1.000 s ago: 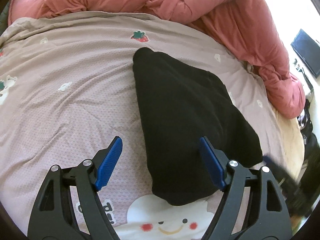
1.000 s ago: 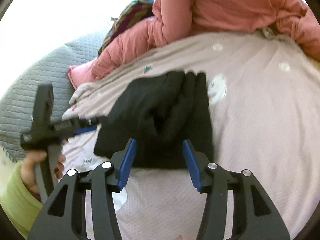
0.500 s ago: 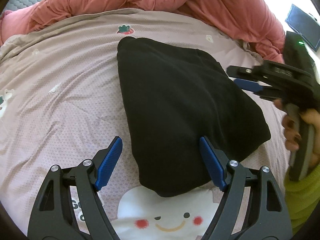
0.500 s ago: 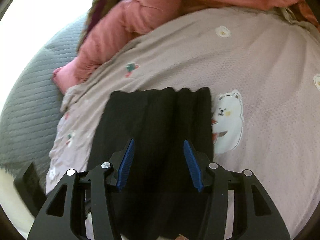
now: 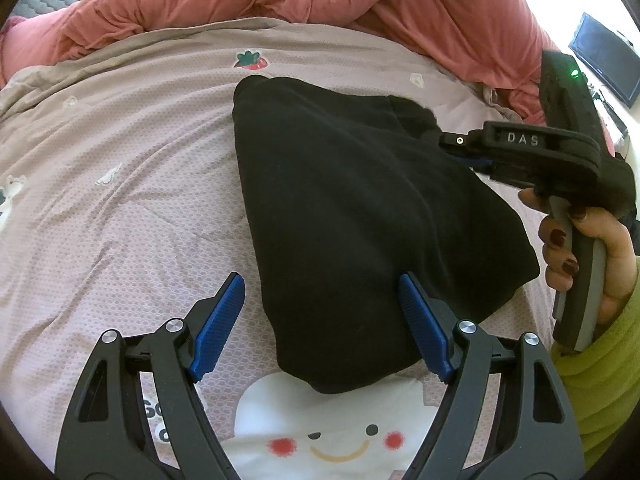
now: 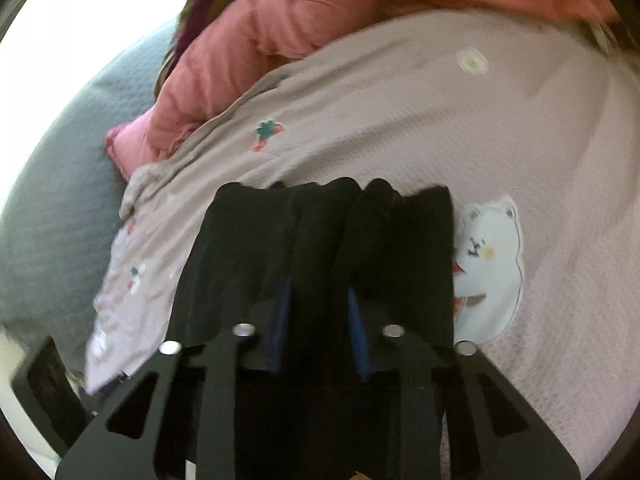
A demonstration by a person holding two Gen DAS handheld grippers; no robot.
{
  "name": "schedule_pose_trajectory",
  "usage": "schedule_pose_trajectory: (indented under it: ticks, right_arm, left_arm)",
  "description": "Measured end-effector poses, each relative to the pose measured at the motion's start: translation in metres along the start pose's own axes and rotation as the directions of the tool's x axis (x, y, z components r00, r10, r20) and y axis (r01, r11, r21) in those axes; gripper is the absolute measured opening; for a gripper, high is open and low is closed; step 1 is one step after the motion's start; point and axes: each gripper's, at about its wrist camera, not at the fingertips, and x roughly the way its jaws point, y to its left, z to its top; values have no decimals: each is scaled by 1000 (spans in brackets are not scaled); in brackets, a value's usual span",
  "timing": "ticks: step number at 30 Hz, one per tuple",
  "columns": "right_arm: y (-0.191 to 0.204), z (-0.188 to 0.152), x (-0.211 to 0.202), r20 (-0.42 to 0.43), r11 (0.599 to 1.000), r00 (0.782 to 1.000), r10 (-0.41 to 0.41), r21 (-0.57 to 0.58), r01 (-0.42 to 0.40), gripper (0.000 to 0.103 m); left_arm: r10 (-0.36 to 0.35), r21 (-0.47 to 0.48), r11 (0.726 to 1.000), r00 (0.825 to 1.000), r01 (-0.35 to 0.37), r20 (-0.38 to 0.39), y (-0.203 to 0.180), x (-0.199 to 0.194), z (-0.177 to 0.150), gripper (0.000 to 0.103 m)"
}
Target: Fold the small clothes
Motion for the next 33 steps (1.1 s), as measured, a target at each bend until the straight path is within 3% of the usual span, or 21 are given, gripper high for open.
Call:
schedule_pose_trajectory:
  ticks: [8,17,26,29,33]
  right_arm:
    - [12,2,-39,102,994,995,3,-113,8,12]
    - [-30,-11,-11,33,995,995,-91,-37,93,15]
    - [-25,-27,-48,107,999,993,-40,-2,40,48]
    - [-21,-41,-65,122,1000,993,0,3,0,49]
    - [-17,-62,-80,109,998,993,52,14,-54,59]
  left_arm:
    - [-21,28,999,1000,21,14,-11,-2,-4,71]
    - [-26,33,999,1000,27,-16,-14,8,-9,71]
    - [-36,25,999,999,36,-8,-9,2,-11,71]
    - [-45,9,999,999,45,3,-6,-4,-12,71]
    - [-51,-33,998,998,52,30,6,-16,-14,71]
